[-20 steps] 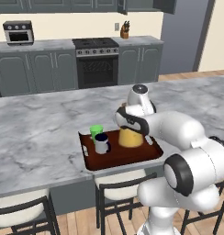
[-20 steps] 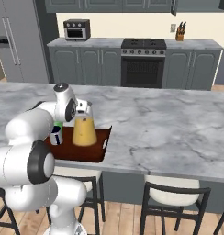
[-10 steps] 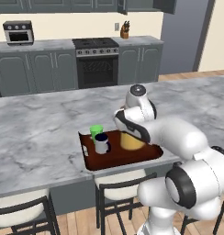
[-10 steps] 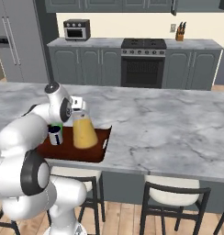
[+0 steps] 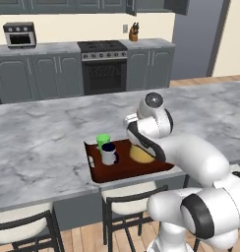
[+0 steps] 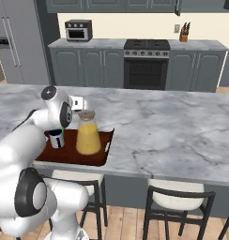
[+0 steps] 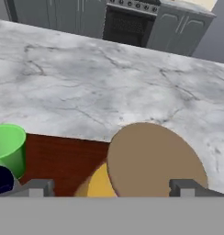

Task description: There is a tray on the dining counter. Grab the cup, mug, and pitcher and place them on the tray. The pitcher may be placed next to the tray if it cannot fit the tray.

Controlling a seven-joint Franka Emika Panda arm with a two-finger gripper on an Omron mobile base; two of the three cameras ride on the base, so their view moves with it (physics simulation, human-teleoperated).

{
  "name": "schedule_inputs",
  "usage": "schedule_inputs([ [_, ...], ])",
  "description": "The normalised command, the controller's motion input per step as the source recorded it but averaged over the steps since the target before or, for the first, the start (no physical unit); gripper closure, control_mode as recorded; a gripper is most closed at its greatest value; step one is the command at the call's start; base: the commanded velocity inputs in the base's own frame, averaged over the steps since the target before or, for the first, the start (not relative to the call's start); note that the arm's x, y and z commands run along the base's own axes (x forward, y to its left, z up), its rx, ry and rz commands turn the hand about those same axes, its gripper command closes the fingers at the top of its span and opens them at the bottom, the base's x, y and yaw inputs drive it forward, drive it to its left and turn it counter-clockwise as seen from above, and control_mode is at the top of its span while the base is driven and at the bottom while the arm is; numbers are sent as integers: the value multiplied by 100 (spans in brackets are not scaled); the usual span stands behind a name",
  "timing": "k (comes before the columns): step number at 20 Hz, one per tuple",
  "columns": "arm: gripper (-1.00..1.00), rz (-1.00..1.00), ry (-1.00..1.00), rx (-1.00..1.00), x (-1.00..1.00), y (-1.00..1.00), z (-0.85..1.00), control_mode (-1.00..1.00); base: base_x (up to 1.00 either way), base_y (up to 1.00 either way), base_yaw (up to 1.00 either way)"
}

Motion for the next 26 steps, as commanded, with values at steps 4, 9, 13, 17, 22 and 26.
schedule_inputs([
  [4,-100,0,0,7,-3,-24,53,-100,0,0,0],
  [9,-100,0,-2,9,-34,-17,52,-100,0,0,0],
  [13,-100,-1,-3,11,-64,-6,40,-100,0,0,0],
  [17,-100,-1,-7,8,-98,-5,28,-100,0,0,0],
  [22,-100,0,-12,1,-100,-1,33,-100,0,0,0],
  [26,-100,-1,-14,0,-100,-9,45,-100,0,0,0],
])
